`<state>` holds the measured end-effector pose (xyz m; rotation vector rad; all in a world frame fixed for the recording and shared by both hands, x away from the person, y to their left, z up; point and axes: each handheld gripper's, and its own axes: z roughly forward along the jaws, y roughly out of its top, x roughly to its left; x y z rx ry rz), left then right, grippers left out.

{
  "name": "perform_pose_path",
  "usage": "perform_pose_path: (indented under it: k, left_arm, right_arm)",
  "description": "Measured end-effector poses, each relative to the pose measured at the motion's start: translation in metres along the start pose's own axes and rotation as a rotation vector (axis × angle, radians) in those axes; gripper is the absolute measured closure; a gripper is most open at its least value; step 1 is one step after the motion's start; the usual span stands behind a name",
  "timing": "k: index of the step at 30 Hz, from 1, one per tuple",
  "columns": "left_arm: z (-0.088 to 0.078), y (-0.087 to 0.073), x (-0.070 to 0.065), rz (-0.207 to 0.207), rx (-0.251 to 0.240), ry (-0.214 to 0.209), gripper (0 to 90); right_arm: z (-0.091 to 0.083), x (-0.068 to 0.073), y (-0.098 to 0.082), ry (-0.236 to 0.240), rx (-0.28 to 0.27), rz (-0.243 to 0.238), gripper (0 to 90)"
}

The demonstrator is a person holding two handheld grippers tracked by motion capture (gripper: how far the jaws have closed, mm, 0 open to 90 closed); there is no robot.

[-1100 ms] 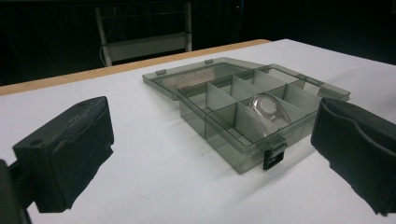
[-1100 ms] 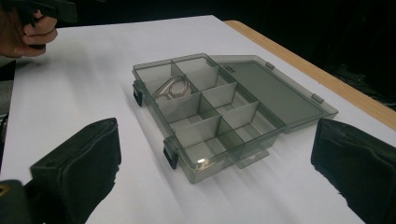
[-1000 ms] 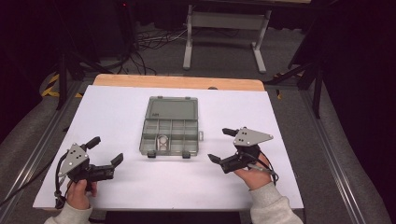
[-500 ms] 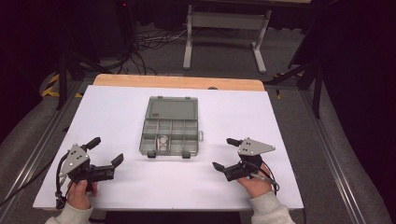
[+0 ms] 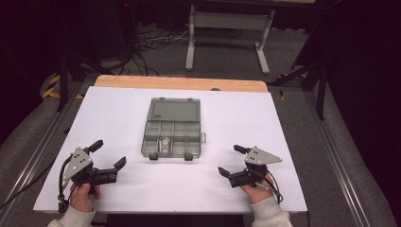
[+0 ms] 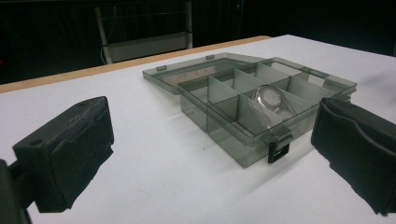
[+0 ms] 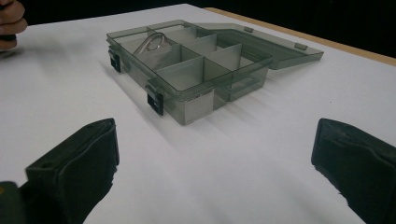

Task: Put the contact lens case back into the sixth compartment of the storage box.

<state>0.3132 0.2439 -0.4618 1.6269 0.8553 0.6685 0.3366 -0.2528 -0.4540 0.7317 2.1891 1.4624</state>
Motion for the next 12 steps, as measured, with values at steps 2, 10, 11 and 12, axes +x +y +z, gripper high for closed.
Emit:
perform_pose_path:
  k: [2,10,11,12]
  left_arm:
    - [0.0004,-0.0004,-0.0002,0.001,0.004,-0.002,0.1]
    - [0.0023,-0.0035,0.0031,-0.027,0.002,0.002,0.1]
    - [0.0026,-0.0037,0.0031,-0.027,0.002,0.003,0.1]
    - [0.0028,-0.0038,0.0031,-0.026,0.002,0.003,0.1]
  right_arm:
    - [-0.0013,-0.0001,0.0001,-0.004,-0.011,0.001,1.6]
    - [-0.0045,-0.0002,0.0007,-0.020,-0.032,-0.006,1.4]
    - [-0.0050,-0.0001,0.0008,-0.018,-0.034,-0.009,1.3]
    - [-0.0053,0.0001,0.0010,-0.017,-0.035,-0.009,1.3]
